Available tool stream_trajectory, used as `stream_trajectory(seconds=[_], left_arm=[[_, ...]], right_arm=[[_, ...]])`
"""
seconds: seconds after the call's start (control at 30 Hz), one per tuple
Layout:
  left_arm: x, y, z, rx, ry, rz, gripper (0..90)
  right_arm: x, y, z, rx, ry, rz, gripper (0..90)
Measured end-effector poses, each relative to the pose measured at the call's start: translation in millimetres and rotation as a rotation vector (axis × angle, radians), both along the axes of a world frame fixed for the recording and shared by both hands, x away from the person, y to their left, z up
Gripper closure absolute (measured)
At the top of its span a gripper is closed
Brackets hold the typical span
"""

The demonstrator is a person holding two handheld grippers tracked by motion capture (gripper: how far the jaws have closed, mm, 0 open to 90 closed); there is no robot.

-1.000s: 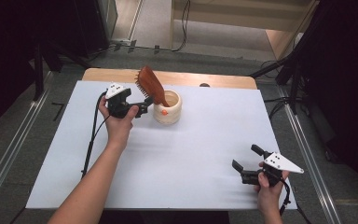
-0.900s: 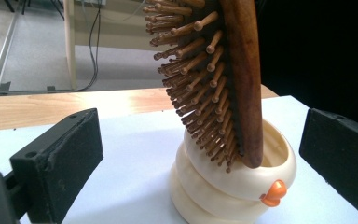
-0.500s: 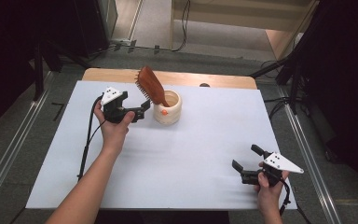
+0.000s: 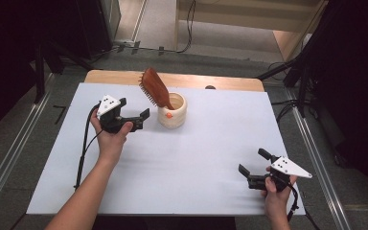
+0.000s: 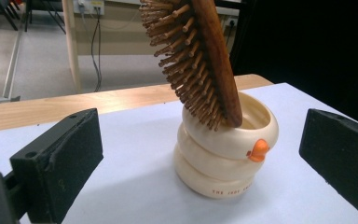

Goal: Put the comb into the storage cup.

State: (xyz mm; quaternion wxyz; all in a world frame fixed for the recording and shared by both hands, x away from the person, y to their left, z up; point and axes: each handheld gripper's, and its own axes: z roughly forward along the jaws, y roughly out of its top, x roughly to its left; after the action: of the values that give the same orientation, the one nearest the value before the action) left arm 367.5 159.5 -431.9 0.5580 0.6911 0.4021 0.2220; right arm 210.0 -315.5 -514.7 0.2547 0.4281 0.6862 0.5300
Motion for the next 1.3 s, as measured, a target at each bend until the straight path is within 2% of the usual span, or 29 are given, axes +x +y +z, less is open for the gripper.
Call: stream_trajectory(seconds=[0.3,0.6,1.3], left_arm=[[-11.4,9.4,-3.1,0.001,-0.011,0.006,0.0],[-25.2,19.5,-3.2,0.021,-0.026,-0.002,0.0],[-54.3,39.1,-10.1,0.025,-0.051,0.001,0.0]], right_arm=[[0.0,0.4,0.0,-0.001,0.000,0.001,0.0],[-0.3,0.8,0.0,-0.004,0.003,0.000,0.0],[-0.5,0.8,-0.1,-0.006,-0.001,-0.004,0.0]])
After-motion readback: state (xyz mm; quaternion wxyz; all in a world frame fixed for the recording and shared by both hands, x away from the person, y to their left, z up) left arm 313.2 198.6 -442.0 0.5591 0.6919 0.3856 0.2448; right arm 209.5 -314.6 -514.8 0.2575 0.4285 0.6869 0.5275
